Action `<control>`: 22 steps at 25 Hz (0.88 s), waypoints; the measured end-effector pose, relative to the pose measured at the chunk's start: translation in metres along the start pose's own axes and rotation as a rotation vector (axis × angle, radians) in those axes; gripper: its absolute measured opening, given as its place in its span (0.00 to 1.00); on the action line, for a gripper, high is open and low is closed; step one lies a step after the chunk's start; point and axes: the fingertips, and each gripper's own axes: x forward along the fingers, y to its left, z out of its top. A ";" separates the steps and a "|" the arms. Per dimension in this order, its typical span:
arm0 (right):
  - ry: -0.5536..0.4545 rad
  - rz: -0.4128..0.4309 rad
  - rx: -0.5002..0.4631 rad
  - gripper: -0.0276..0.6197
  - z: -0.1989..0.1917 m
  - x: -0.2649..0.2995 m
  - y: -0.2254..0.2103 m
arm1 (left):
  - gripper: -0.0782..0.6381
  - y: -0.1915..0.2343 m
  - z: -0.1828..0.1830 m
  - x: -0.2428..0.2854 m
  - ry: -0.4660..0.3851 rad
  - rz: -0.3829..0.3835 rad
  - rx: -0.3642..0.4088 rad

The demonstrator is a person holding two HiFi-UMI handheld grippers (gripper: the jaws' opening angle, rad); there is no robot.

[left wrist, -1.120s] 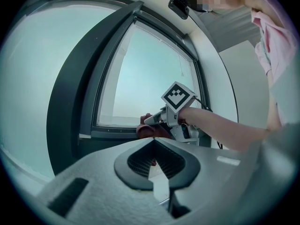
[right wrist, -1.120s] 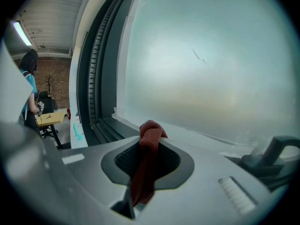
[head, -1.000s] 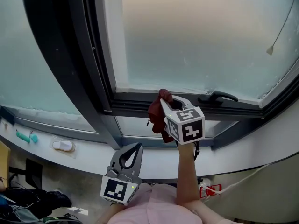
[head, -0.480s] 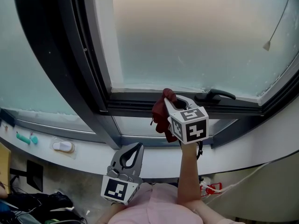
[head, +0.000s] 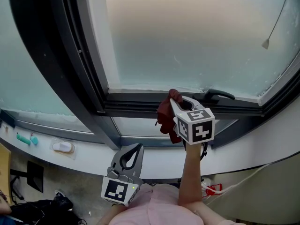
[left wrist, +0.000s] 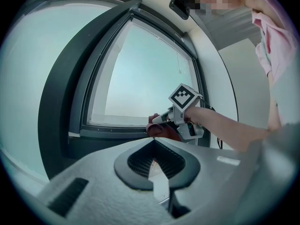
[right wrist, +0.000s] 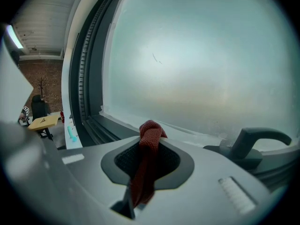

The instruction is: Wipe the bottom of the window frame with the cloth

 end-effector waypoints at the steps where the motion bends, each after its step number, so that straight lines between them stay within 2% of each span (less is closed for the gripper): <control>1: 0.002 -0.004 0.000 0.14 -0.001 -0.001 -0.002 | 0.11 0.000 0.000 0.000 0.002 0.003 0.000; 12: 0.003 -0.059 0.011 0.14 -0.006 -0.010 -0.025 | 0.11 -0.006 0.004 0.006 -0.027 0.000 -0.012; 16: 0.002 -0.076 0.025 0.14 -0.008 -0.014 -0.035 | 0.11 -0.009 -0.001 0.007 0.002 -0.005 -0.005; 22: 0.003 -0.113 0.033 0.14 -0.011 -0.021 -0.049 | 0.11 -0.013 -0.001 0.007 -0.005 -0.010 -0.007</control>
